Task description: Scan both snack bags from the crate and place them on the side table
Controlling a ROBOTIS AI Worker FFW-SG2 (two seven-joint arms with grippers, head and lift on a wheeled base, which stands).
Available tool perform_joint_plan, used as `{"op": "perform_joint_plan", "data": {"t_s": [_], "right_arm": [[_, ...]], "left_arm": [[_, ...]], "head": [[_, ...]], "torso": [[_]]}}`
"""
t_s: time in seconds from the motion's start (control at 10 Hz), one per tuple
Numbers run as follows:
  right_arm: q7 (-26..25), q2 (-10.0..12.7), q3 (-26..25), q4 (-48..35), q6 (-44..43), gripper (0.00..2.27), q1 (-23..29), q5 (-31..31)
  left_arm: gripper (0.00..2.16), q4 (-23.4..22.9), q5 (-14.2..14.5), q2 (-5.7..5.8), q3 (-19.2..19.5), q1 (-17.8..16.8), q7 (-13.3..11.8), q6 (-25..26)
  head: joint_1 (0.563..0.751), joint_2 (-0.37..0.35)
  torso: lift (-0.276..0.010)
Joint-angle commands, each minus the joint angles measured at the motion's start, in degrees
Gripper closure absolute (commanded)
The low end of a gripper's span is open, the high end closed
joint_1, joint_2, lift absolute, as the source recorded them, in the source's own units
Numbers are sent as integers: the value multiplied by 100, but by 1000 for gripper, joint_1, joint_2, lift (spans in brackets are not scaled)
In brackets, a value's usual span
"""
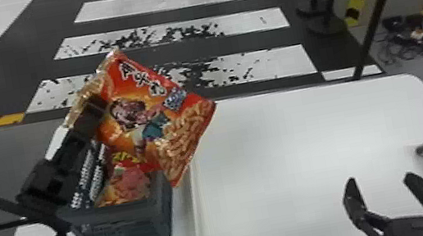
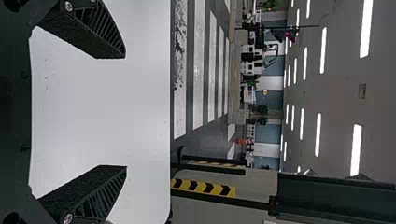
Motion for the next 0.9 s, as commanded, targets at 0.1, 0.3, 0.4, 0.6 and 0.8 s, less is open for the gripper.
{"op": "perform_joint_plan", "data": {"t_s": [0.1, 0.3, 0.4, 0.6, 0.8], "right_arm": [[-7, 14, -24, 0, -116, 80, 48, -24], [-7, 14, -42, 0, -151, 80, 65, -41], [-7, 14, -50, 0, -151, 80, 83, -50], [-7, 14, -129, 0, -204, 80, 109, -85], [-7, 14, -147, 0, -221, 80, 127, -129]], "left_arm": [[2142, 587, -418, -8, -1159, -327, 218, -550], [2142, 1150, -796, -8, -2020, -714, 411, -814], [2142, 1492, -936, -8, -2433, -934, 543, -972], [2142, 1906, -1314, -8, -3092, -1303, 781, -989], [2142, 2363, -1429, -8, -3540, -1619, 921, -989]], "head": [[695, -91], [695, -151], [695, -193], [695, -271], [695, -332]], "torso": [[-98], [-98], [-98], [-98], [-98]]}}
